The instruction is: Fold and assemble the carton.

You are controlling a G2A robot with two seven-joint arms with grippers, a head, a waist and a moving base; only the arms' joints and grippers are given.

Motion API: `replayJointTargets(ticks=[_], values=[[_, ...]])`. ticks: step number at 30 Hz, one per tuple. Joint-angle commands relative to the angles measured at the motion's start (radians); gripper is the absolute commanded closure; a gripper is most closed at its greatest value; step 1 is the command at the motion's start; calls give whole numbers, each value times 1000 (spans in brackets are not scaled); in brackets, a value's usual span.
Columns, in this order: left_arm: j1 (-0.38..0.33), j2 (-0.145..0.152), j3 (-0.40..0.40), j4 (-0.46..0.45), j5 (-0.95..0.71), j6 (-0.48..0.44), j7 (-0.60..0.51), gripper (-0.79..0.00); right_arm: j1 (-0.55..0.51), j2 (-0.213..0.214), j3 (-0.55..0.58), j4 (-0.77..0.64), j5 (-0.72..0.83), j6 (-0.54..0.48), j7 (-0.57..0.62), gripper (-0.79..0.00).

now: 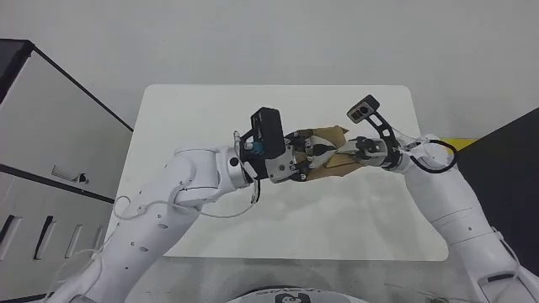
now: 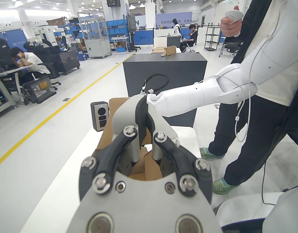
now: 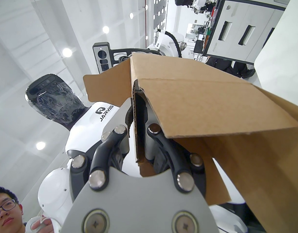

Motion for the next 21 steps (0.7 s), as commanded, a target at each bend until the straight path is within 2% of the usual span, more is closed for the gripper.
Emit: replayJointTargets(ticks=[1, 14, 21], values=[[-8, -1, -2, 1, -5, 3, 3, 0, -2, -2, 2, 3, 6, 1, 1, 0], [47, 13, -125, -41, 39, 14, 71, 0, -1, -10, 9, 35, 115, 15, 26, 0], [83, 15, -157, -45, 89, 40, 120, 0, -2, -8, -1, 25, 148, 15, 26, 0]])
